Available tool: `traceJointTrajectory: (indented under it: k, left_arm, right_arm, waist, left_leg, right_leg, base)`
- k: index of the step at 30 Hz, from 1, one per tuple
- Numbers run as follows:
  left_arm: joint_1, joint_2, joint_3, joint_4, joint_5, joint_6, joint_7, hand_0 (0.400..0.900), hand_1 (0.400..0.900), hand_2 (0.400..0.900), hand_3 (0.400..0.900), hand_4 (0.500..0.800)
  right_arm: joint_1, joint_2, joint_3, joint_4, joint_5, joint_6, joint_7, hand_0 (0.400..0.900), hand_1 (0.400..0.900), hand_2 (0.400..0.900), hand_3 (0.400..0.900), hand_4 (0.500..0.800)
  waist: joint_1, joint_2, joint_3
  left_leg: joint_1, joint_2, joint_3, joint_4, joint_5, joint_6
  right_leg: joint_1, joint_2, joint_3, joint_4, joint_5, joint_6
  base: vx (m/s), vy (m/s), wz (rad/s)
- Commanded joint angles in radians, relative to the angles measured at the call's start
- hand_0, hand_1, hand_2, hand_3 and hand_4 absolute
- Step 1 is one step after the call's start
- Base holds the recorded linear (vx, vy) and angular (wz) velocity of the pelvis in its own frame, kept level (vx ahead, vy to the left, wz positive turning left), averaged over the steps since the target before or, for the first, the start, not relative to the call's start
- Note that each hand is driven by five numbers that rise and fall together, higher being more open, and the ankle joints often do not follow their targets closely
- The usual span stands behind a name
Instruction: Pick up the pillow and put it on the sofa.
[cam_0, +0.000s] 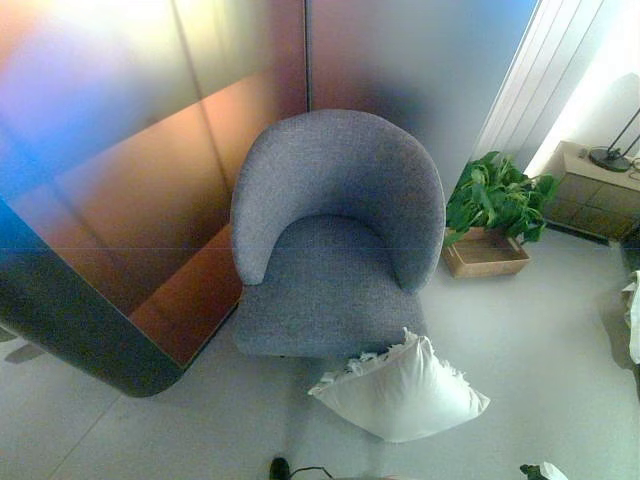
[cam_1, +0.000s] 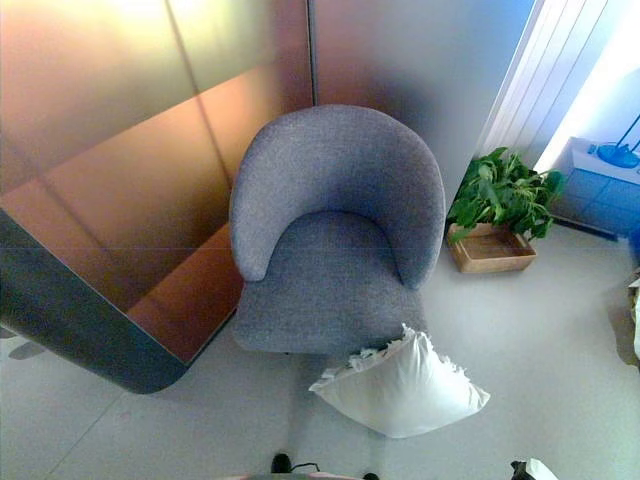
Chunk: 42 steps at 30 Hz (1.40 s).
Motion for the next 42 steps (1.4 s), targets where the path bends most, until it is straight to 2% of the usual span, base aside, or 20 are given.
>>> traceJointTrajectory:
  k: [1,3,10,19,29,33,42]
  left_arm:
    - [-0.031,0.011,-0.013,0.031,0.023,-0.003,-0.005,0.9,0.9,0.9,0.9,0.8]
    - [-0.032,0.013,-0.012,0.026,0.012,-0.003,-0.003,0.9,0.9,0.9,0.9,0.8]
    - [-0.037,0.031,-0.015,0.012,0.009,0.039,-0.037,0.9,0.9,0.9,0.9,0.8]
    - [-0.049,0.043,-0.035,-0.002,-0.014,0.056,-0.044,0.9,0.9,0.9,0.9,0.8]
    - [-0.106,0.063,-0.071,-0.032,-0.062,0.066,-0.04,0.9,0.9,0.9,0.9,0.8]
    - [-0.134,0.068,-0.085,-0.045,-0.104,0.052,-0.052,0.9,0.9,0.9,0.9,0.8]
    - [-0.194,0.066,-0.121,-0.059,-0.152,0.054,-0.052,0.9,0.9,0.9,0.9,0.8]
  right_arm:
    - [-0.056,-0.029,0.017,-0.022,-0.032,0.018,-0.072,0.9,0.9,0.9,0.9,0.8]
    - [-0.055,-0.028,0.017,-0.021,-0.029,0.014,-0.084,0.9,0.9,0.9,0.9,0.8]
    - [-0.058,-0.054,0.013,-0.044,-0.056,-0.001,-0.103,0.9,0.9,0.9,0.9,0.8]
    - [-0.099,-0.099,0.034,-0.078,-0.059,-0.016,-0.101,0.9,0.9,0.9,0.9,0.8]
    - [-0.23,-0.182,0.089,-0.106,-0.032,-0.031,-0.113,0.9,0.9,0.9,0.9,0.8]
    - [-0.291,-0.221,0.106,-0.111,-0.011,-0.033,-0.119,0.9,0.9,0.9,0.9,0.8]
    - [-0.42,-0.314,0.142,-0.155,0.026,-0.014,-0.119,0.9,0.9,0.9,0.9,0.8]
  waist:
    - [0.006,-0.037,0.027]
    - [0.006,-0.038,0.029]
    - [0.004,-0.034,0.033]
    - [0.012,-0.024,0.061]
    - [0.028,0.003,0.15]
    - [0.034,0.017,0.191]
    - [0.04,0.031,0.28]
  left_leg:
    - [0.086,-0.023,0.024,0.004,-0.128,0.021]
    - [0.085,-0.024,0.022,0.004,-0.127,0.02]
    - [0.083,-0.022,0.025,0.004,-0.124,0.02]
    - [0.044,-0.019,0.021,0.004,-0.11,0.02]
    - [-0.064,-0.024,-0.007,0.004,-0.077,0.019]
    - [-0.108,-0.028,-0.018,0.004,-0.064,0.019]
    - [-0.204,-0.033,-0.036,0.004,-0.038,0.014]
  right_leg:
    - [-0.036,-0.005,-0.011,-0.001,0.062,0.054]
    - [-0.038,-0.005,-0.01,-0.001,0.064,0.054]
    - [-0.039,-0.005,-0.012,-0.001,0.066,0.056]
    - [-0.077,-0.01,-0.015,-0.001,0.077,0.057]
    - [-0.179,-0.02,-0.017,-0.001,0.1,0.056]
    - [-0.219,-0.021,-0.019,-0.001,0.109,0.052]
    - [-0.316,-0.012,-0.018,0.027,0.11,0.041]
  base:
    - [0.0,0.0,0.0]
    - [0.0,0.0,0.0]
    - [0.0,0.0,0.0]
    - [-0.01,-0.027,0.02]
    - [-0.08,-0.045,0.05]
    - [-0.09,-0.031,0.03]
    - [-0.08,-0.01,0.0]
